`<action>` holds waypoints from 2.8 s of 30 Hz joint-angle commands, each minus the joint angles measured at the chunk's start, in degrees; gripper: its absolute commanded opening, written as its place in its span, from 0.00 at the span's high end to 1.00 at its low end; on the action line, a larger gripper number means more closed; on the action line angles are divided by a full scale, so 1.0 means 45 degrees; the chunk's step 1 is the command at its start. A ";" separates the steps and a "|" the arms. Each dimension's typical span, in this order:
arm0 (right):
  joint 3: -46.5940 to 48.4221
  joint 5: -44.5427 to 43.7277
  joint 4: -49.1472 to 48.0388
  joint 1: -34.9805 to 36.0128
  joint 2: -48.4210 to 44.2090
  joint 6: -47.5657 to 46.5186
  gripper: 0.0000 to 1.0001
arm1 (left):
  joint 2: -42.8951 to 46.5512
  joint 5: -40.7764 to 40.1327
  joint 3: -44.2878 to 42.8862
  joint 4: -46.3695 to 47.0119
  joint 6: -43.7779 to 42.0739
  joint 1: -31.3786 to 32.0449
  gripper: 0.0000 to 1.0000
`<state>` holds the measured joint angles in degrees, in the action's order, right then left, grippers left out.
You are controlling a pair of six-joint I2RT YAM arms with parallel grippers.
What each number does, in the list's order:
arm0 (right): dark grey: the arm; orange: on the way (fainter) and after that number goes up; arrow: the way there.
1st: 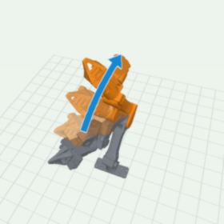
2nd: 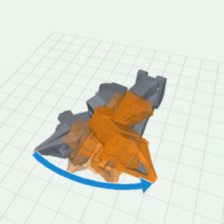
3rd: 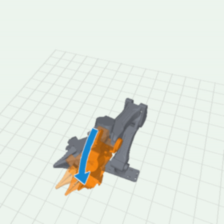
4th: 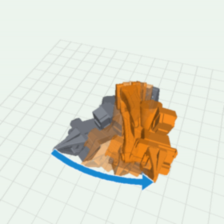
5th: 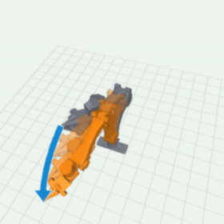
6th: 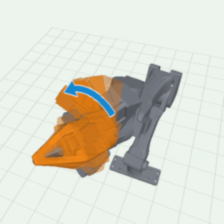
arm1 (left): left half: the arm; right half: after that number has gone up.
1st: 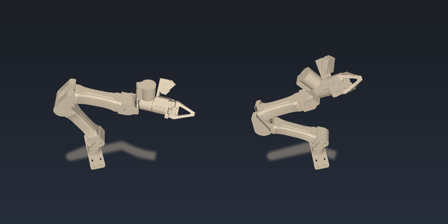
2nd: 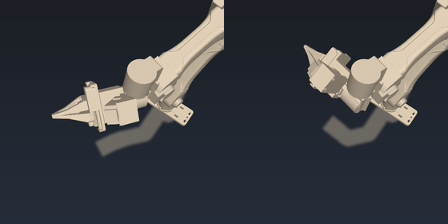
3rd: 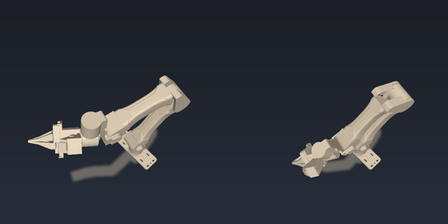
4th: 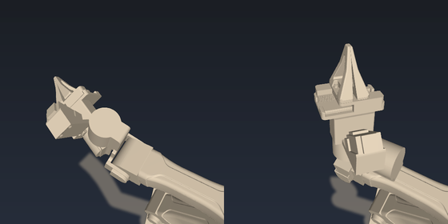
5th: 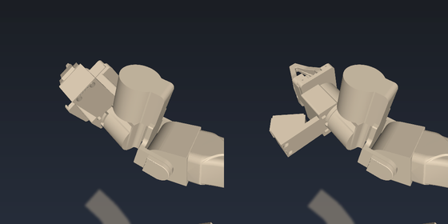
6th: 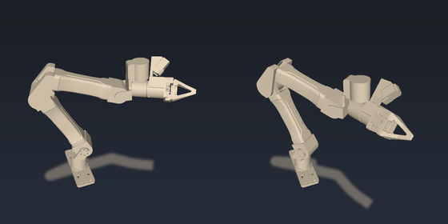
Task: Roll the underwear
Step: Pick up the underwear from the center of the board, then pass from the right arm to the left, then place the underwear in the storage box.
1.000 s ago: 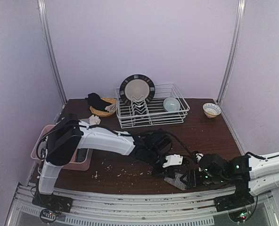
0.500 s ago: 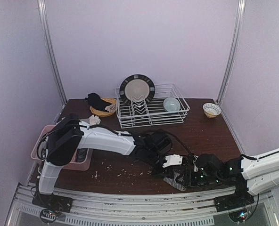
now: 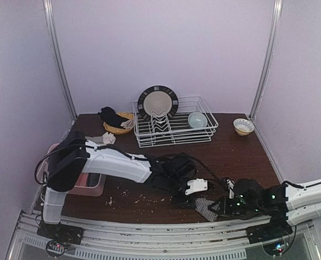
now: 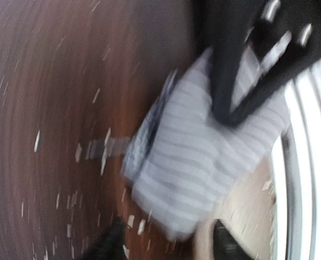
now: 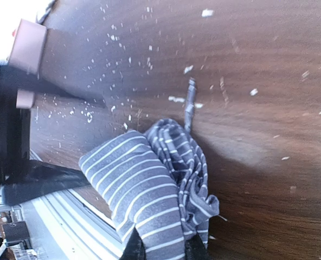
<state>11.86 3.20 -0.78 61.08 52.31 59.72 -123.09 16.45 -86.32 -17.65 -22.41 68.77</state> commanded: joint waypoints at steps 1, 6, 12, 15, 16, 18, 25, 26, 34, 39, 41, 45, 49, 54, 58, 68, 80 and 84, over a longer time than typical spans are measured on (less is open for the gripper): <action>-0.0123 -0.1226 0.1163 0.0009 -0.1516 -0.0945 1.00 | 0.2756 -0.3501 0.1883 0.0711 0.2367 -0.0612 0.03; 0.0284 -0.1210 -0.0662 0.0001 -0.2556 -0.2656 1.00 | 0.6772 -0.5046 0.5221 0.3136 0.5372 -0.0693 0.02; 0.0925 -0.0441 -0.5159 0.0196 -0.2001 -0.4900 1.00 | 1.0248 -0.4378 0.9028 0.6604 1.0697 -0.0732 0.02; 0.1482 -0.0049 -0.6768 0.0452 -0.1002 -0.5761 1.00 | 1.0813 -0.2904 1.1318 1.1322 1.2670 -0.0732 0.02; 0.1708 0.0065 -0.7179 0.0585 -0.0598 -0.5993 1.00 | 1.0769 -0.2643 1.1511 1.1869 1.3093 -0.0732 0.02; 0.2087 0.0161 -0.8136 0.0859 0.0217 -0.6271 1.00 | 1.0600 -0.2283 1.1422 1.2226 1.3463 -0.0530 0.02; 0.3107 0.0153 -1.0654 0.1693 0.2518 -0.6475 1.00 | 1.0525 -0.2978 1.0947 1.2609 1.3592 0.0270 0.02; 0.3200 0.0075 -1.0827 0.1785 0.2777 -0.6476 1.00 | 1.0647 -0.3028 1.1021 1.2728 1.3552 0.0299 0.02; 0.3274 -0.0148 -1.2595 0.2060 0.3698 -0.5986 1.00 | 1.0909 -0.3395 1.1608 1.3909 1.3344 0.0342 0.12; 0.3261 -0.0157 -1.3283 0.2079 0.4029 -0.5814 1.00 | 1.0692 -0.3069 1.1687 1.4895 1.3314 0.0342 0.37; 0.3329 -0.0080 -1.3354 0.2091 0.4126 -0.5804 1.00 | 1.0547 -0.2818 1.1645 1.5283 1.3325 0.0342 0.54; 0.3500 0.0000 -1.3378 0.2110 0.4267 -0.5856 1.00 | 1.0400 -0.2629 1.1555 1.5639 1.3272 0.0342 0.85; 0.3794 0.0174 -1.3039 0.2169 0.4369 -0.5940 1.00 | 1.0370 -0.2311 1.1078 1.5040 1.2966 0.0342 0.88; 0.3941 0.0258 -1.2352 0.2208 0.4224 -0.5997 0.80 | 1.0735 -0.2470 1.0910 1.3999 1.2471 0.0342 1.00; 0.4122 -0.0362 -1.0107 0.2190 0.3258 -0.6103 0.39 | 1.2404 -0.3739 1.0379 0.9656 1.1506 0.0086 1.00; 0.4162 -0.2683 -0.2994 0.2093 -0.0084 -0.7522 0.15 | 1.6148 -0.5929 0.6480 -0.5985 1.0557 -0.4806 1.00; 0.3124 -0.2299 -0.3459 0.2016 0.0531 -0.7495 0.16 | 1.0499 -0.4109 0.3538 -1.0673 0.8031 -1.0524 1.00; 0.2839 -0.1915 -0.3856 0.1992 0.0770 -0.7491 0.16 | 0.8552 -0.4300 0.2009 -1.0798 0.7706 -1.1190 1.00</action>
<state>25.87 -7.11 -16.23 70.43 55.00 26.57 -79.94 -2.57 -69.84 -64.82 15.44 20.67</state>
